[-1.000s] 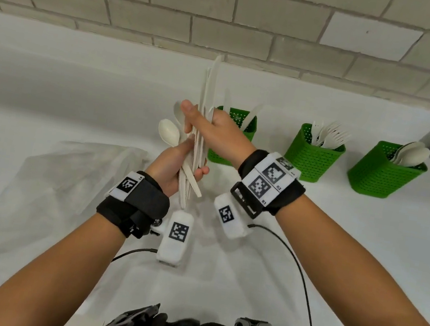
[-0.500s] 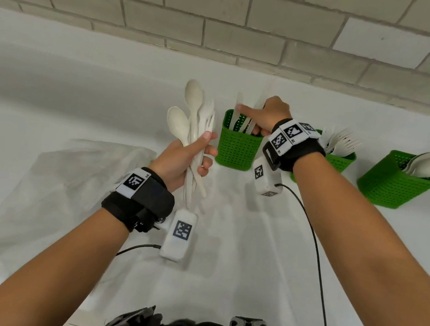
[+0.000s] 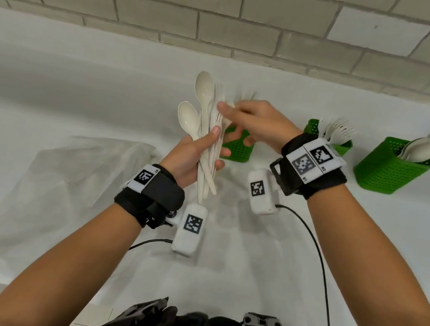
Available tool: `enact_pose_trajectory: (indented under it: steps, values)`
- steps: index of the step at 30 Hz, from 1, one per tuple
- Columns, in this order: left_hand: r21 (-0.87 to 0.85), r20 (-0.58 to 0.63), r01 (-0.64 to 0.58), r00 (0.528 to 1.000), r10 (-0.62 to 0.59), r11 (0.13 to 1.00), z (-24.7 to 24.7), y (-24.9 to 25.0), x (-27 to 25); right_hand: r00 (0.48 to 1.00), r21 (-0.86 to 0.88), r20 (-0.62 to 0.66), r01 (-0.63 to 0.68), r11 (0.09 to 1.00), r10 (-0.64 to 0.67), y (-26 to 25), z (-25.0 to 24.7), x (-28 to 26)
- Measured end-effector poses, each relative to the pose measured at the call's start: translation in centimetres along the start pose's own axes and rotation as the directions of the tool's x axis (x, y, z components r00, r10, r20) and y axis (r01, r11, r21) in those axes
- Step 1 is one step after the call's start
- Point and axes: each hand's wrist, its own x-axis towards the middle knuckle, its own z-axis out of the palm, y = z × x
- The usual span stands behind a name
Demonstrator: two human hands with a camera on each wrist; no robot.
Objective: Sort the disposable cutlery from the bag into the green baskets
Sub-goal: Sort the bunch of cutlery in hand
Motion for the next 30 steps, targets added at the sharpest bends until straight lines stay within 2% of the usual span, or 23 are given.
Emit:
enact_pose_trajectory:
  steps: [2,6,10,14,16,18,21,25,28,30]
  values:
    - [-0.028,0.02,-0.008,1.0,0.009,1.0,0.0,-0.1,-0.2,0.994,0.074,0.106,0.02,0.997,-0.028,0.3,0.9,-1.1]
    - [0.006,0.085,0.002,0.996,-0.002,1.0,-0.2,-0.2,-1.0,0.998,0.365,0.069,-0.011,0.931,-0.015,1.6,1.4,-2.5]
    - [0.074,0.156,0.025,0.987,-0.036,0.997,0.0,-0.7,-1.5,0.994,0.434,-0.1,0.012,0.901,0.035,1.7,2.4,-3.9]
    - [0.122,0.094,0.066,0.992,-0.078,0.99,0.4,-1.7,-1.8,0.929,0.582,-0.332,0.064,0.811,0.165,2.1,2.5,-4.4]
    - [0.136,0.077,0.079,0.993,-0.09,0.987,0.8,-2.4,-1.9,0.914,0.628,-0.359,0.085,0.773,0.191,2.4,2.5,-4.9]
    - [0.209,0.074,0.066,0.994,-0.083,0.976,1.6,-3.0,-1.8,0.927,0.624,-0.345,0.11,0.774,0.146,2.3,2.9,-5.3]
    - [0.291,0.054,0.025,0.998,-0.043,0.956,3.2,-3.8,-1.5,0.92,0.466,-0.386,0.135,0.874,0.063,2.3,3.1,-5.6]
    - [0.429,0.011,-0.045,0.999,0.044,0.902,5.5,-4.8,-1.0,0.901,0.324,-0.427,0.076,0.943,0.074,3.0,1.9,-5.8]
    - [0.494,-0.022,-0.089,0.993,0.114,0.865,7.0,-5.6,-0.6,0.913,0.271,-0.405,0.063,0.96,0.054,3.6,0.6,-6.0]
    - [0.481,-0.046,-0.095,0.99,0.133,0.872,7.7,-6.1,-0.4,0.925,0.282,-0.375,0.056,0.958,0.056,3.9,-0.3,-6.0]
